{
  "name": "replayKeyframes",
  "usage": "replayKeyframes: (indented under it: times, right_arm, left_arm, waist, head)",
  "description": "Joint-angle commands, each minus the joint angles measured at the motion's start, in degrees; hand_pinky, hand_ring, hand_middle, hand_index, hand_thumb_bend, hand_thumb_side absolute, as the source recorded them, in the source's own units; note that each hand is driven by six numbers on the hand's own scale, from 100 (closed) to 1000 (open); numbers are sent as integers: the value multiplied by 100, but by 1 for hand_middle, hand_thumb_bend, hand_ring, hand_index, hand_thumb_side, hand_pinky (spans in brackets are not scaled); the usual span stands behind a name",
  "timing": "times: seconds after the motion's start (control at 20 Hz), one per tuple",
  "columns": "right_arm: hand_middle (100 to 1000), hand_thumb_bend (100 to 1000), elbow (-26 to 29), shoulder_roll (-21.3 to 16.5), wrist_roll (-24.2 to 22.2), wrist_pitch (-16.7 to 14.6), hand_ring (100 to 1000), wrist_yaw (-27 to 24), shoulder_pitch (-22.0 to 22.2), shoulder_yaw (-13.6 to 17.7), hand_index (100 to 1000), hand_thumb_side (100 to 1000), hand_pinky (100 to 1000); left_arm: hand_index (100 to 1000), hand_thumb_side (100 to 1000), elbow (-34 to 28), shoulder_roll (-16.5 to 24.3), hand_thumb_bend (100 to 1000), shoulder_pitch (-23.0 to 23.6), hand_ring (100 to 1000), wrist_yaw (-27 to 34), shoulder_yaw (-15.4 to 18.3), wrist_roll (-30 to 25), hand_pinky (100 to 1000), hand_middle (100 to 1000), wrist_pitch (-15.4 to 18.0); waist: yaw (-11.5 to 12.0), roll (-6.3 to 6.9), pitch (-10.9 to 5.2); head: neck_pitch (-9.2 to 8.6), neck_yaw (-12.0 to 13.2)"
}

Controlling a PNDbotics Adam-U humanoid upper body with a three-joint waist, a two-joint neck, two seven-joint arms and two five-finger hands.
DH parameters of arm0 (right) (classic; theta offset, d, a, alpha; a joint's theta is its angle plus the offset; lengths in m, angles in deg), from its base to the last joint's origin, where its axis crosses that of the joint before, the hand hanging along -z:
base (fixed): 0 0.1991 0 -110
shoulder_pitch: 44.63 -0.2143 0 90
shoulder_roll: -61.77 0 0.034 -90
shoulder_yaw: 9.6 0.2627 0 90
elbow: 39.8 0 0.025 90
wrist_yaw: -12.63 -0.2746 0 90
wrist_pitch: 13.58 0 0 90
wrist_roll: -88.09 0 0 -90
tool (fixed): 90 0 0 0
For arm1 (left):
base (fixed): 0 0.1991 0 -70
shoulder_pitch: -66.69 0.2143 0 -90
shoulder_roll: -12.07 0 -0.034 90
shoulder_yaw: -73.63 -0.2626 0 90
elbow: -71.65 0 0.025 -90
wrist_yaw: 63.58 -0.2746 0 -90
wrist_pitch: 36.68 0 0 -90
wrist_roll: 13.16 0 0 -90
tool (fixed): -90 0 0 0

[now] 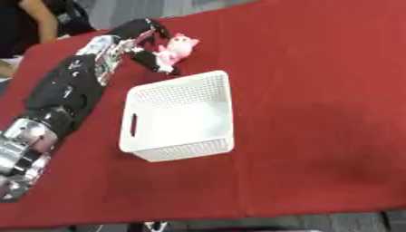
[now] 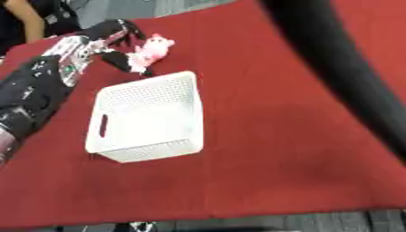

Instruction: Pick up objects on the table and place them in the box.

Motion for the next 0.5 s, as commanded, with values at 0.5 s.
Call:
replayKeyframes:
  times: [0.5]
  right_arm:
    - [816, 141, 78, -117, -22, -68, 705, 17, -122, -8, 775, 806, 605]
  left_arm:
    - [783, 648, 308, 15, 700, -386, 593, 616, 350, -526, 451, 709, -48]
  waist:
    - [-71, -51, 1]
  head:
    - [-42, 87]
